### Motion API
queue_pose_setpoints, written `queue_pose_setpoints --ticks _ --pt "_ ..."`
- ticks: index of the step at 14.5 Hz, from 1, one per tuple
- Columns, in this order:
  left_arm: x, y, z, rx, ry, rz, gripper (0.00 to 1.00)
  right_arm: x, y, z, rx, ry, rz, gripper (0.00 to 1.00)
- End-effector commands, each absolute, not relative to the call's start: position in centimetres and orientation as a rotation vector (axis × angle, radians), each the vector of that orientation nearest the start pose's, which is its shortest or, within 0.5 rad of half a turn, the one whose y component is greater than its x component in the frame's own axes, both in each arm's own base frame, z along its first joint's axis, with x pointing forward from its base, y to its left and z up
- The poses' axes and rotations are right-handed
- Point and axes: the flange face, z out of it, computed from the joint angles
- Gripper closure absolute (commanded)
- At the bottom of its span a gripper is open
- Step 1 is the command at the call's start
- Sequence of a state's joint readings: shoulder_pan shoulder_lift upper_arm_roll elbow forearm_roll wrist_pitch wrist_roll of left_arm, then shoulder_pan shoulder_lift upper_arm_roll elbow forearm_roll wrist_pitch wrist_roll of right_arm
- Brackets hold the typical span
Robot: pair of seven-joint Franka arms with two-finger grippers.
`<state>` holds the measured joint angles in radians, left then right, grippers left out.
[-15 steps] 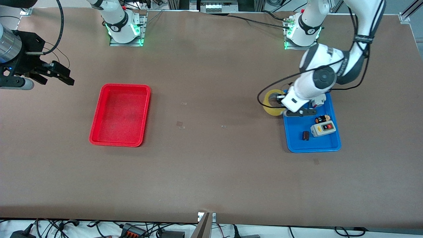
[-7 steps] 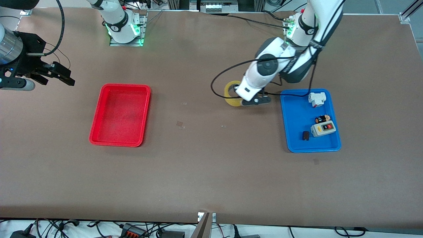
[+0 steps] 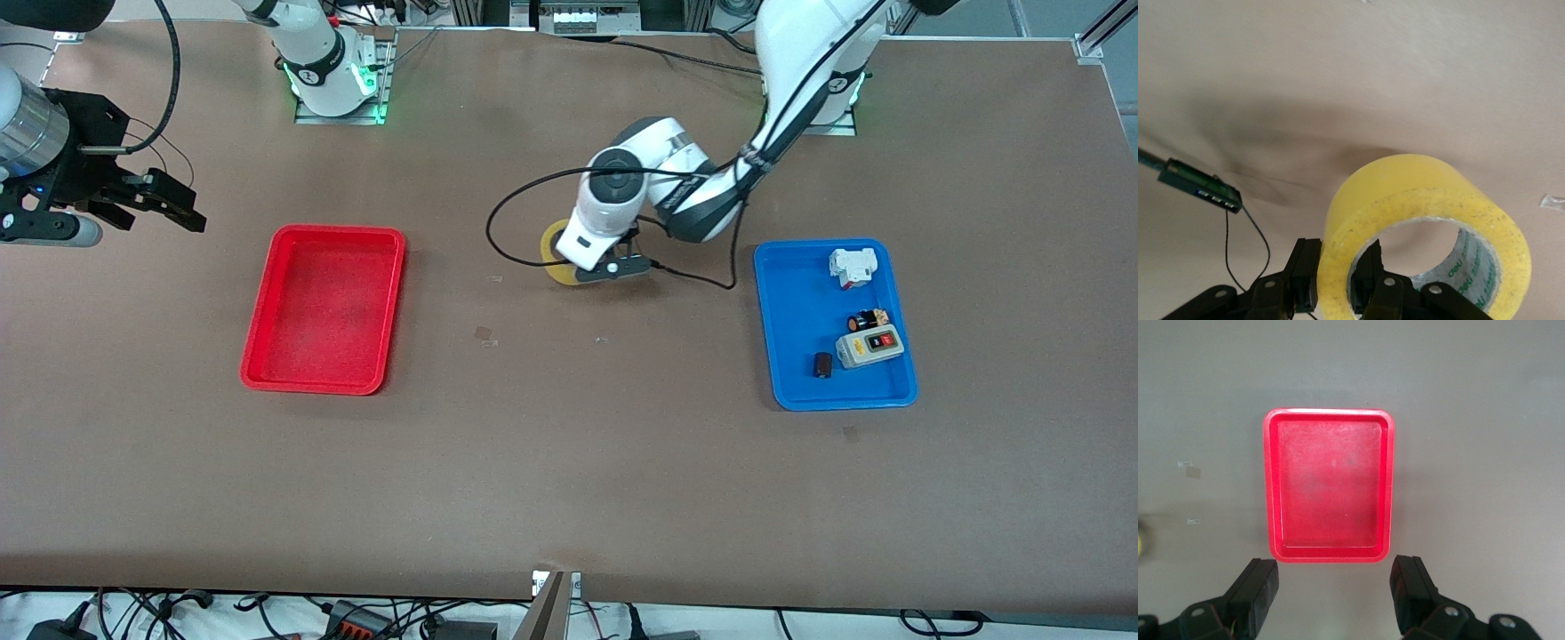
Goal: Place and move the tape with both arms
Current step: 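Set the tape down mid-table with the left gripper while the right gripper approaches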
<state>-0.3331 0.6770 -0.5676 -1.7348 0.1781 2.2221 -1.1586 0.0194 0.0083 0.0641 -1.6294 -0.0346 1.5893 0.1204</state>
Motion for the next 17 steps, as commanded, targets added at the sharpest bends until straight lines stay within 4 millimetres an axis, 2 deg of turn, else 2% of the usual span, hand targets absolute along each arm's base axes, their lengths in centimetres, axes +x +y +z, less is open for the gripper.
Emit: queue_pose_setpoints --ticks 1,4,5,8,9,10,11,12,15,17 --pt "44.6 -52.2 21.7 -3.135 -0.404 0.298 0.80 55.5 4.9 59.1 -3.172 0.044 0.046 0.02" --pt "44.0 -53.4 20.5 -3.124 -0.400 0.281 0.80 55.7 6.4 58.7 -3.172 0.004 0.043 0.02" --pt "44.3 -53.4 20.1 -3.123 -0.410 0.287 0.80 55.8 6.7 58.4 -3.172 -0.003 0.048 0.02" --pt "45.5 -54.1 20.5 -3.143 -0.462 0.282 0.76 55.9 9.7 57.0 -3.168 -0.082 0.033 0.02" --pt "45.5 -54.1 20.4 -3.139 -0.475 0.282 0.69 55.8 10.5 56.5 -3.167 -0.102 0.027 0.02" --pt "45.6 -53.9 20.4 -3.138 -0.478 0.279 0.51 55.6 11.5 55.8 -3.168 -0.094 0.031 0.02" --pt "45.6 -54.0 20.4 -3.138 -0.484 0.280 0.31 55.3 12.6 55.2 -3.169 -0.099 0.038 0.02" --pt "45.8 -53.9 20.5 -3.137 -0.497 0.279 0.03 55.0 13.7 54.5 -3.170 -0.116 0.049 0.02" --pt "47.3 -52.8 21.5 -3.132 -0.575 0.257 0.00 54.3 15.8 52.2 -3.170 -0.128 0.050 0.02" --pt "50.1 -50.4 24.4 -3.136 -0.645 0.208 0.00 53.5 17.9 50.8 -3.165 -0.136 0.056 0.02"
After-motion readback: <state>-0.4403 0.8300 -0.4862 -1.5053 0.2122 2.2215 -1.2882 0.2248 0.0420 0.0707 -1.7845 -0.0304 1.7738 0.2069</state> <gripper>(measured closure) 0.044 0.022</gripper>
